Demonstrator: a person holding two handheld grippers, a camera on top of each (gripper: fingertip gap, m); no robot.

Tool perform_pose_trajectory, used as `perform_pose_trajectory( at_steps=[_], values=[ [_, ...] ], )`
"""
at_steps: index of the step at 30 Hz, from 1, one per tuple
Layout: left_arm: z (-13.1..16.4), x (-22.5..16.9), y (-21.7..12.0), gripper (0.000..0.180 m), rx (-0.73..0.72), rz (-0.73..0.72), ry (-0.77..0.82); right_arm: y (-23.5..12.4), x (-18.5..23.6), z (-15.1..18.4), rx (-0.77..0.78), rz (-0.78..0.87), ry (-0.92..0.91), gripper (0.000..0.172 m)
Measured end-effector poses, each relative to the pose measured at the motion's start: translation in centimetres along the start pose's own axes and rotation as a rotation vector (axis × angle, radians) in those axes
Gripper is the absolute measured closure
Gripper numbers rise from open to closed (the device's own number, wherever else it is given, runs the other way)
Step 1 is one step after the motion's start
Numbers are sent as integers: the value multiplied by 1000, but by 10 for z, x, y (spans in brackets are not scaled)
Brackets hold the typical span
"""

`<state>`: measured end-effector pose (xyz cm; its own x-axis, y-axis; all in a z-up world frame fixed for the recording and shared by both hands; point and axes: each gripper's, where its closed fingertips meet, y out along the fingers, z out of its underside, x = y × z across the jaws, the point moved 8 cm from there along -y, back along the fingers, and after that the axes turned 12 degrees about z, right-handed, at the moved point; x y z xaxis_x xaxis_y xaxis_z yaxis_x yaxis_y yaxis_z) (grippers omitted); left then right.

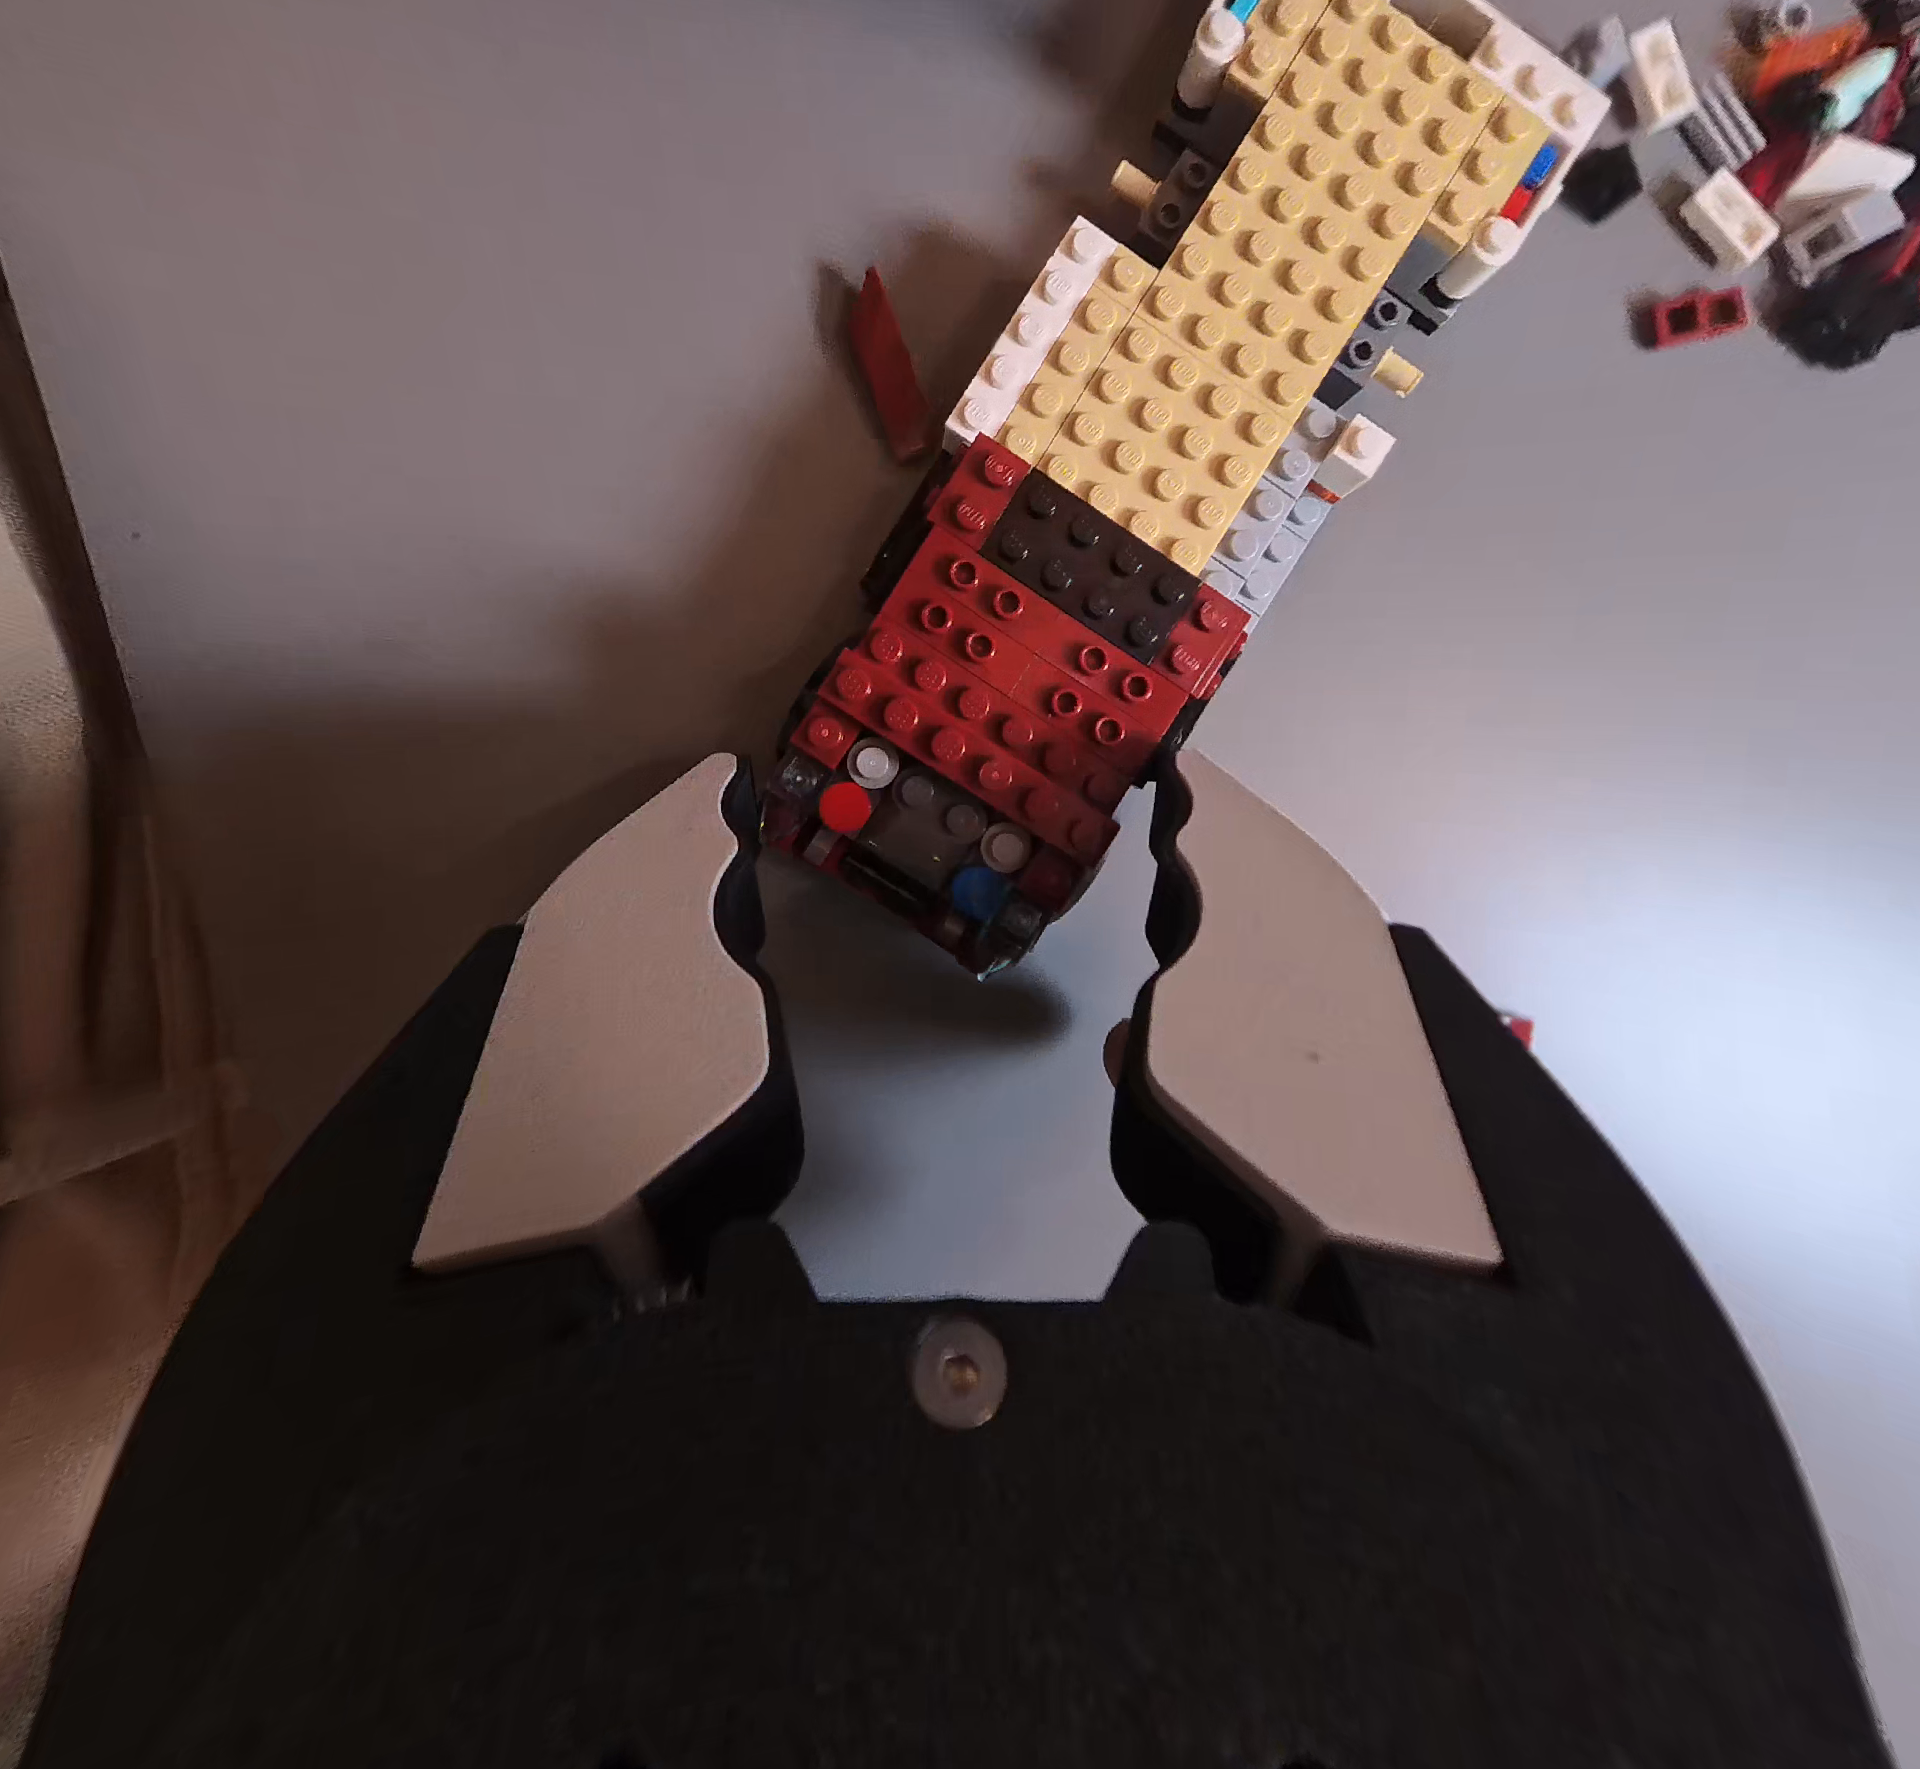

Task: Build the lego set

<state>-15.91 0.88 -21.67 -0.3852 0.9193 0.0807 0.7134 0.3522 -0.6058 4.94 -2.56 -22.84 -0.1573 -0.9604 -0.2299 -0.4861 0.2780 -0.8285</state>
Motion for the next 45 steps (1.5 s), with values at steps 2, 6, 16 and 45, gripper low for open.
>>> perform_pose_trajectory(
  at_steps=[2,6,16,45],
  values=[
    [-4,0,-6,137,-28,-2,8,7,-6,-9,-10,-29,-49,99],
    [-6,-3,-11,136,-60,-1,39,23,-22,-27,-48,-95,-145,99],
    [-4,-14,-1,150,-20,43,55,-9,-76,-4,-122,-88,-49,98],
    [-7,-14,0,180,-124,-33,124,2,-93,43,60,-8,70,140]
  ],
)
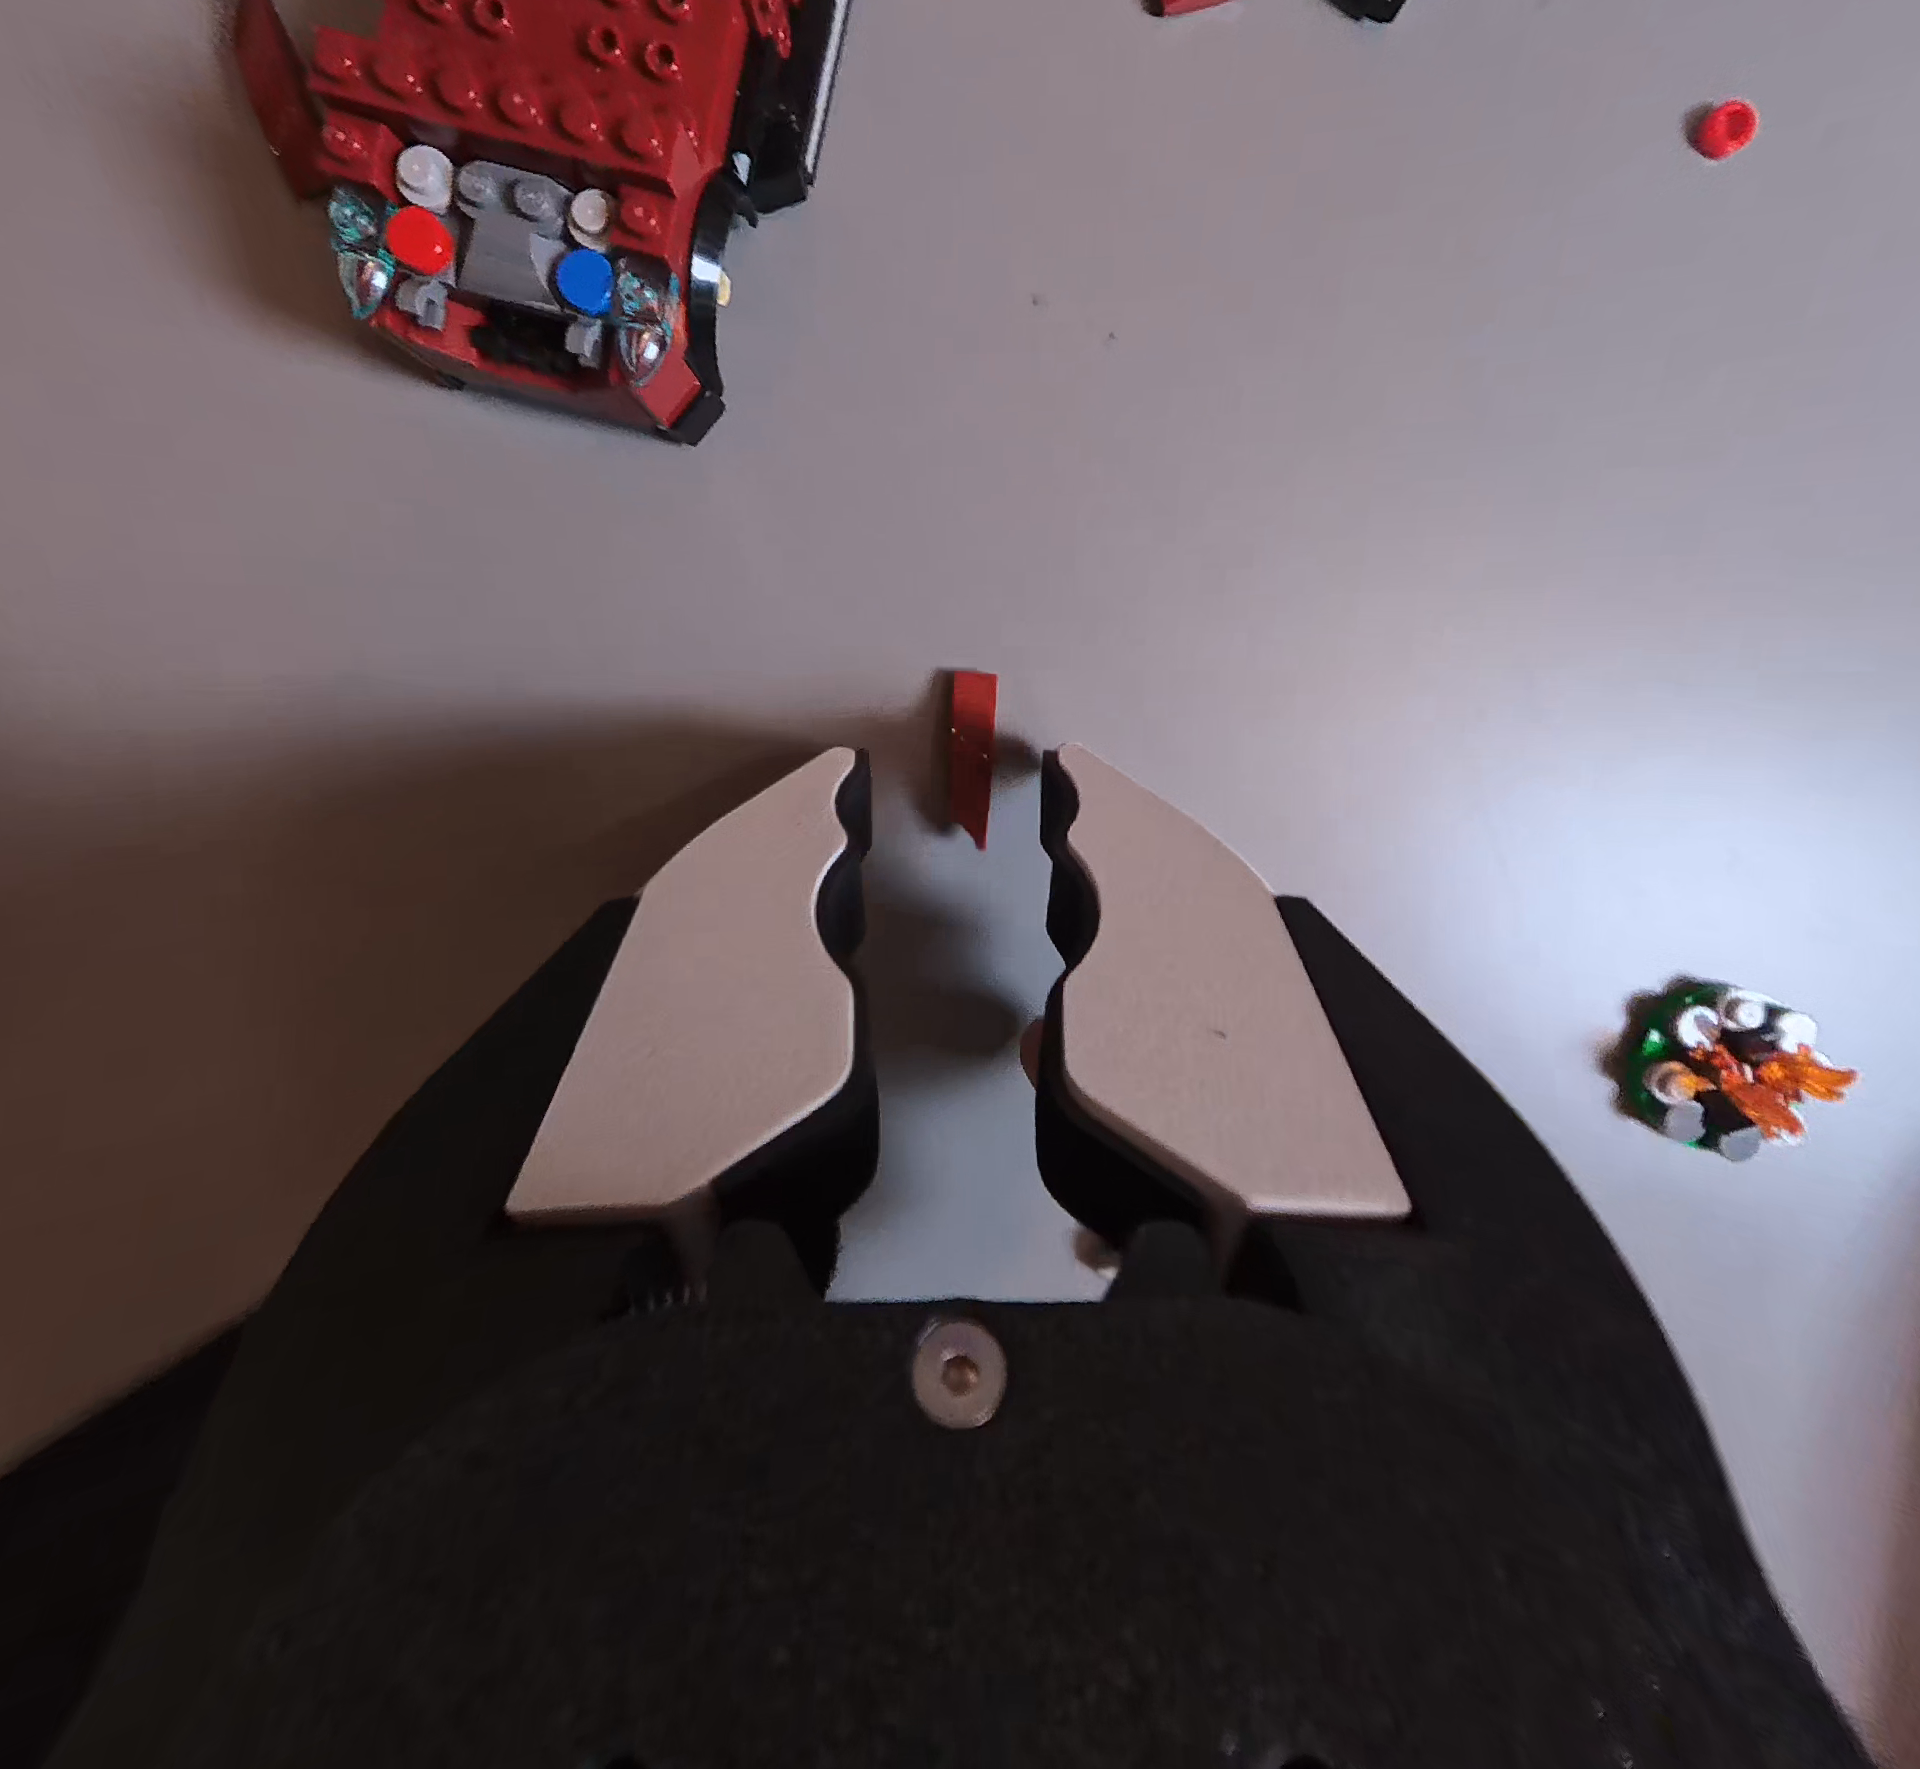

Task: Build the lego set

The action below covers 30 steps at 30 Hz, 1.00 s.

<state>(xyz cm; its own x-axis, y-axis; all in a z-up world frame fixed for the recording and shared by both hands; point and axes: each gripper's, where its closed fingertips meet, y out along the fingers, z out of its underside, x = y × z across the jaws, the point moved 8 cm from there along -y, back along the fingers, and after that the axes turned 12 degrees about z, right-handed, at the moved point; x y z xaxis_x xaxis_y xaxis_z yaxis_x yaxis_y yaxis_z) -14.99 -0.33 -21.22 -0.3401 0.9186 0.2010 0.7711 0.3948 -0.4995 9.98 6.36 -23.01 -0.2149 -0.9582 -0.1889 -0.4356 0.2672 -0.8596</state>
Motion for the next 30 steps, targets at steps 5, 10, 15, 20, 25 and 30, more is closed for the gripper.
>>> perform_pose_trajectory(
  at_steps=[5,10,15,20,25,30],
  values=[
    [-4,0,-2,180,-46,22,-46,1,1,3,-23,17,30,159],
    [-6,0,-5,180,-68,21,-54,0,10,3,-46,25,31,163],
    [-3,-3,1,180,-25,24,-25,-2,31,-2,-37,42,-4,163],
    [-8,-5,1,180,-69,57,-79,-3,43,-5,-56,52,-16,161],
    [-8,-4,-1,180,-63,49,-106,-4,45,-5,-63,46,-3,153],
    [-11,-8,-1,180,-46,43,-86,-3,45,-5,-66,37,-2,154]
  ],
)
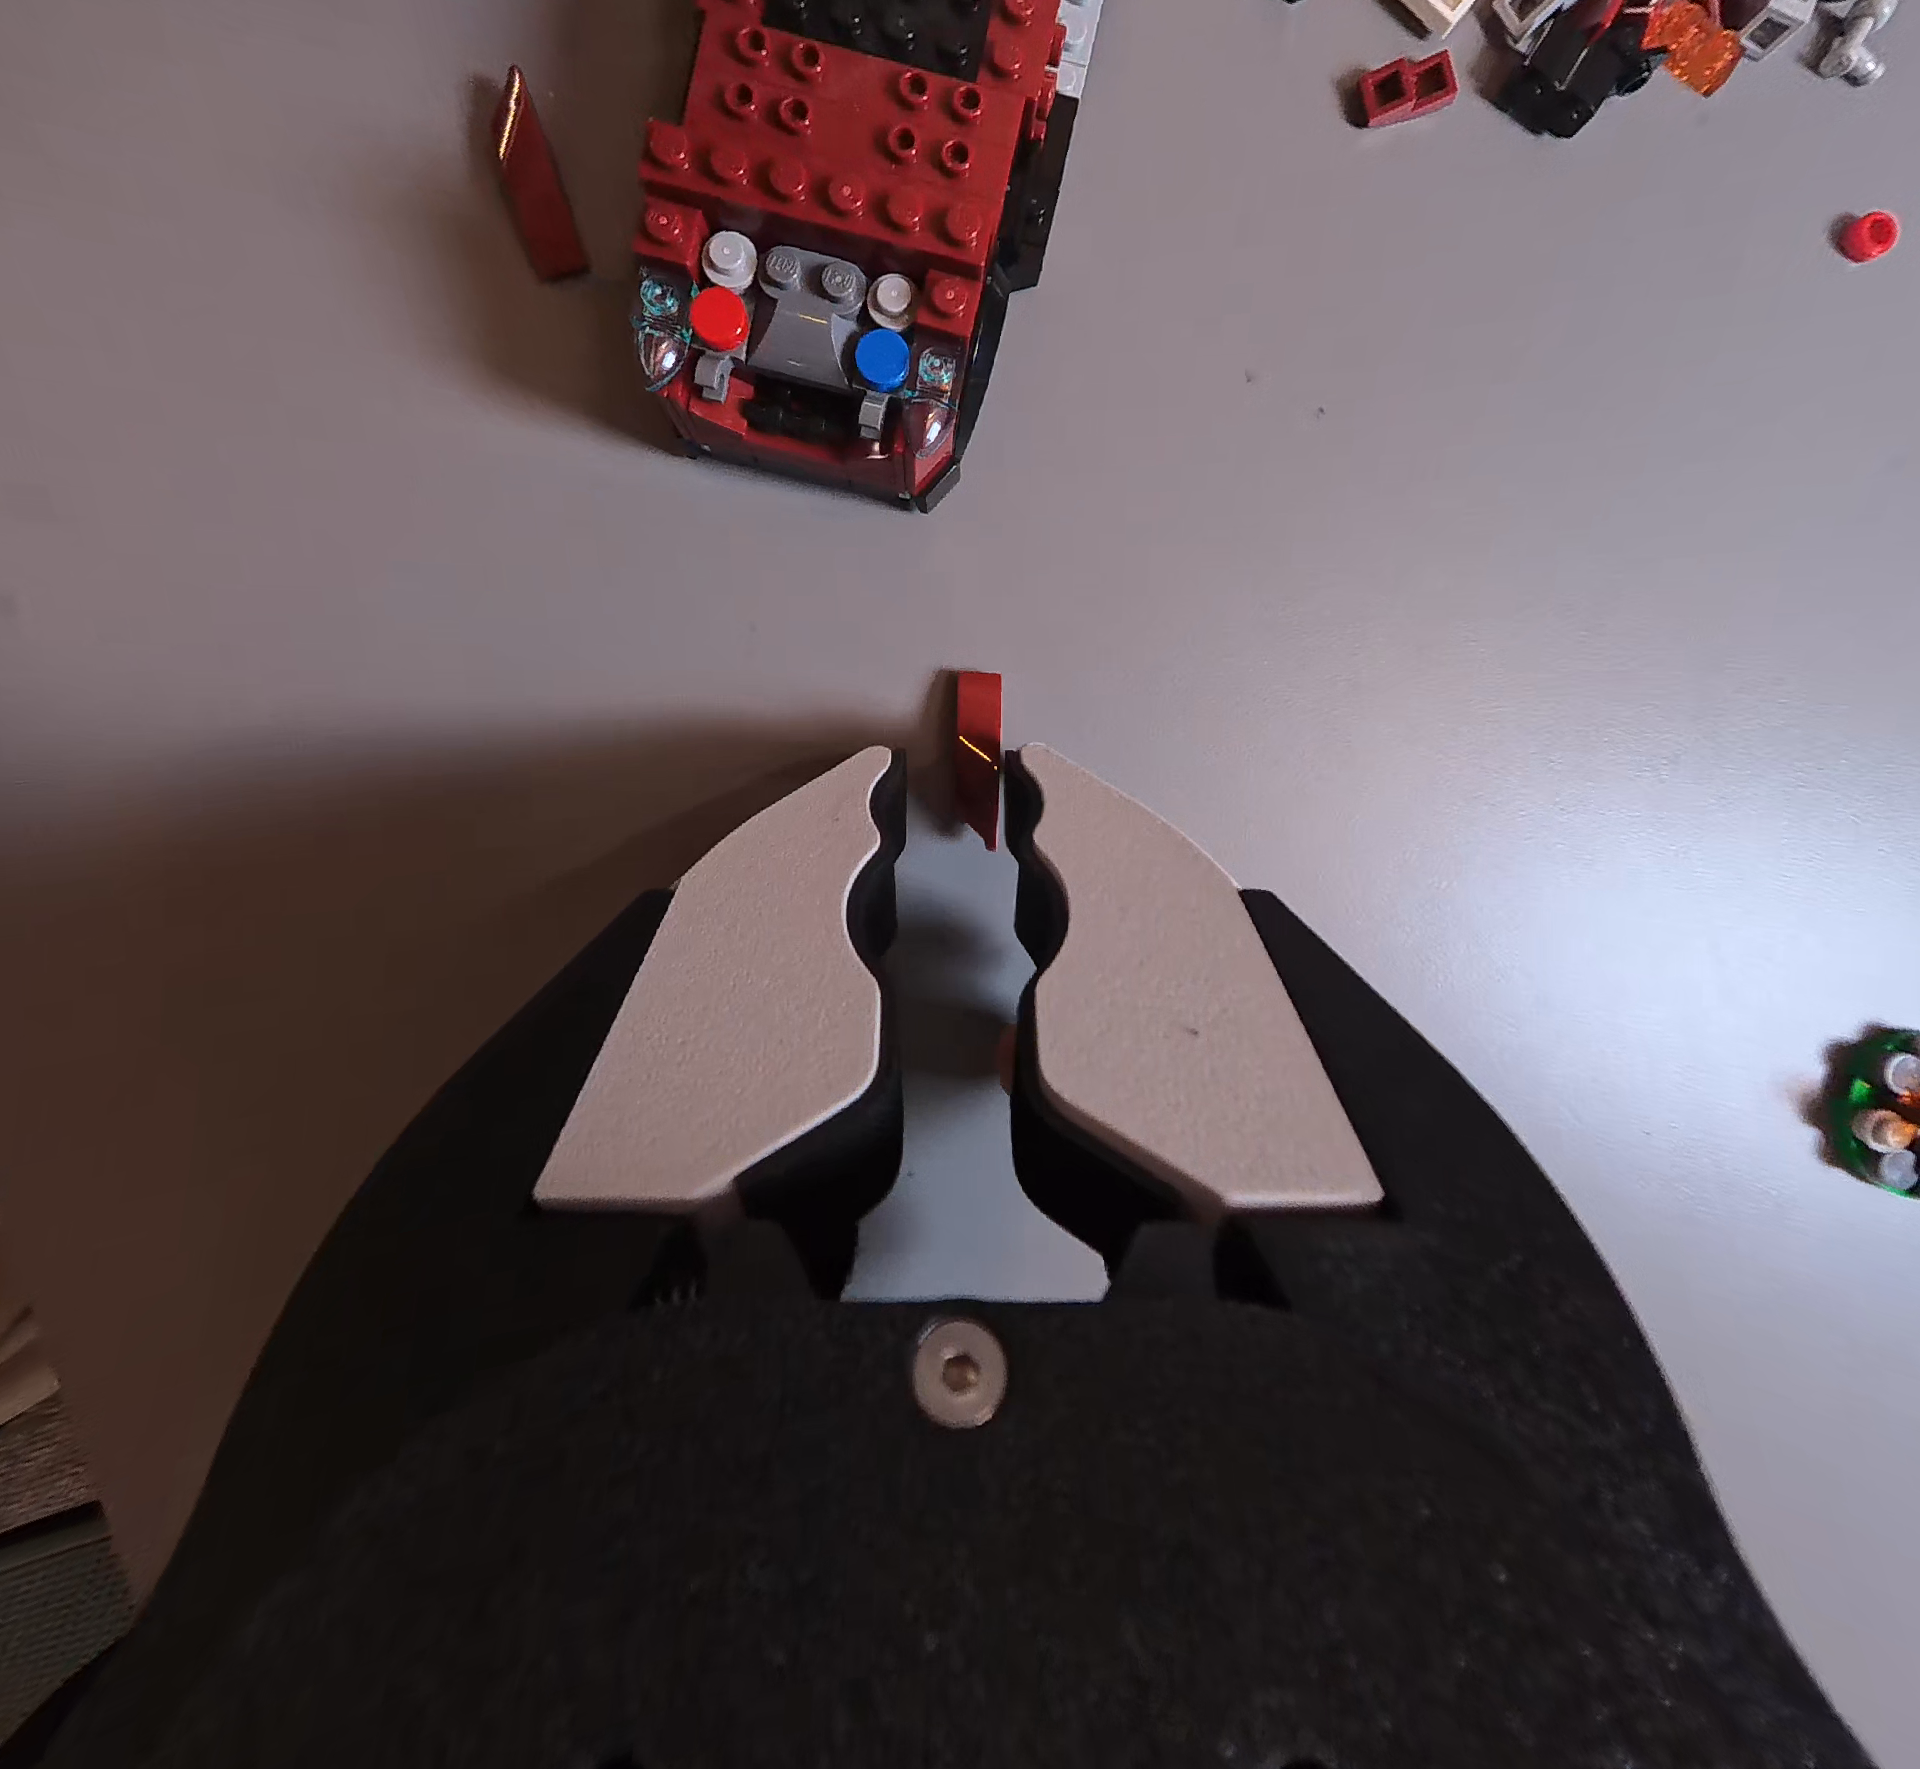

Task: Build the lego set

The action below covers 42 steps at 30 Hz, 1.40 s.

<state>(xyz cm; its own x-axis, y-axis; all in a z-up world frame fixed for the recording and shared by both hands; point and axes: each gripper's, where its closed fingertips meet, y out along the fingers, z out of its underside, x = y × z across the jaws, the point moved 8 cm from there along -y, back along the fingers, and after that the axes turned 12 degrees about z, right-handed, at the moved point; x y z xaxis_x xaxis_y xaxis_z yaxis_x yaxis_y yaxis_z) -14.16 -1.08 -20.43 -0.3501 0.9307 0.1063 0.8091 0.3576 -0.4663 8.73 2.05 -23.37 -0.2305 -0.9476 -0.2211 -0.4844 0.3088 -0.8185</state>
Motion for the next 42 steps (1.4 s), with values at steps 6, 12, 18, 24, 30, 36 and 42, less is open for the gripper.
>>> perform_pose_trajectory(
  at_steps=[6,12,18,24,30,36,42],
  values=[
    [-1,1,0,180,10,-55,42,0,2,-1,-5,-13,-24,161],
    [-3,3,-3,180,-19,-49,32,0,3,-1,-3,-8,-24,162],
    [0,3,-1,180,-9,-65,69,0,3,-1,2,-3,-19,161],
    [-4,6,-6,180,-64,-108,73,0,2,0,-16,14,-18,158],
    [-3,13,-12,180,-83,-153,78,-2,1,3,-7,6,-5,156],
    [2,16,-12,180,-81,-138,58,-2,0,3,-1,-14,-4,157],
    [5,21,-15,180,-94,-140,28,-2,-1,3,5,-20,0,157]
  ],
)
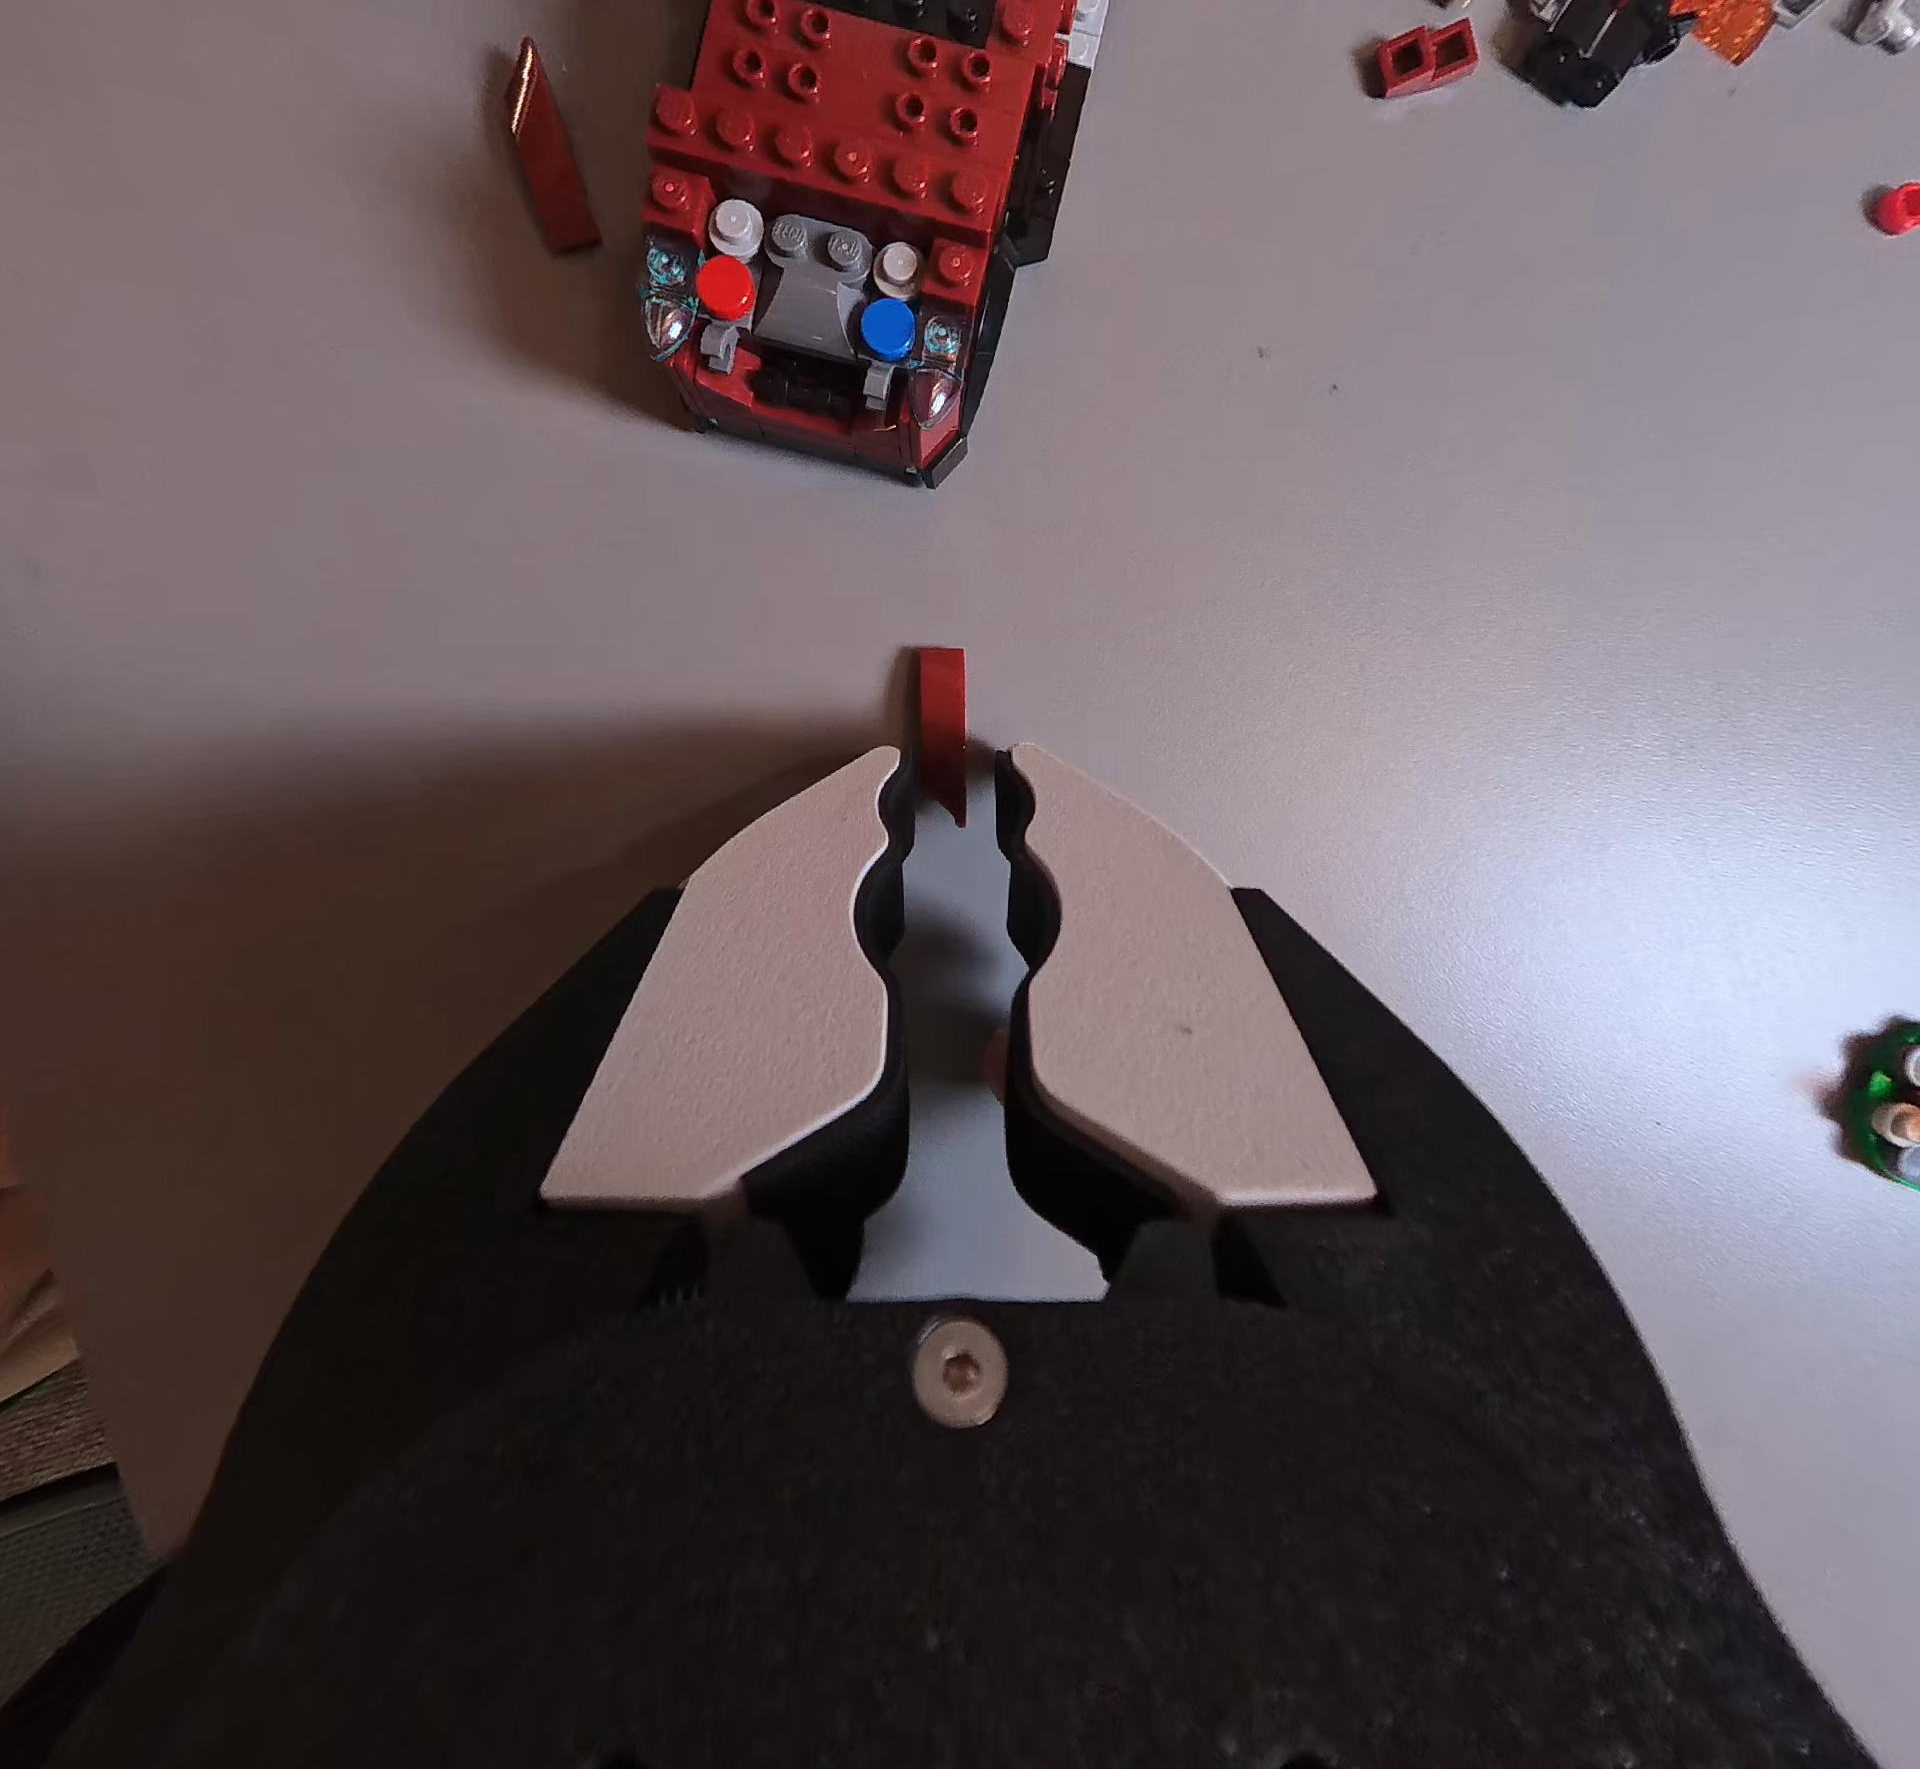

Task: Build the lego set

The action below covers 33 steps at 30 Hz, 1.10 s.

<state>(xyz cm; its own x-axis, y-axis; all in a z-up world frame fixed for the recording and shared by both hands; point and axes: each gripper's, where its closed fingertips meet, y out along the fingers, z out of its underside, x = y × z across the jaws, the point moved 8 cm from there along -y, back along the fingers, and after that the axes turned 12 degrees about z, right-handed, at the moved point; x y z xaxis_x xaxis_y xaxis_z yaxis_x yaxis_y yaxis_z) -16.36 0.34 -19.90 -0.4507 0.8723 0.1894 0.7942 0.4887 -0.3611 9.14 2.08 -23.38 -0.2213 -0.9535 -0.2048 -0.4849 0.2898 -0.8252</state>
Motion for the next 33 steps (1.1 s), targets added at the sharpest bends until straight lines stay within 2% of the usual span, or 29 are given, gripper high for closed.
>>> perform_pose_trajectory(
  at_steps=[7,13,23,25,27,29,33],
  values=[
    [0,0,-1,180,9,-8,10,-1,1,1,1,6,8,158],
    [-2,-3,0,180,12,-2,28,-7,7,7,21,-23,11,149],
    [1,-3,2,180,22,7,25,-3,3,4,13,-11,44,149],
    [1,-3,1,180,22,8,23,-2,3,2,12,-5,44,151],
    [1,-3,1,180,23,12,23,-1,2,2,7,13,40,163],
    [2,-4,2,180,28,16,32,-1,2,0,-15,23,50,163],
    [-2,-7,1,180,12,21,57,-15,12,-17,-154,14,67,163]
  ],
)
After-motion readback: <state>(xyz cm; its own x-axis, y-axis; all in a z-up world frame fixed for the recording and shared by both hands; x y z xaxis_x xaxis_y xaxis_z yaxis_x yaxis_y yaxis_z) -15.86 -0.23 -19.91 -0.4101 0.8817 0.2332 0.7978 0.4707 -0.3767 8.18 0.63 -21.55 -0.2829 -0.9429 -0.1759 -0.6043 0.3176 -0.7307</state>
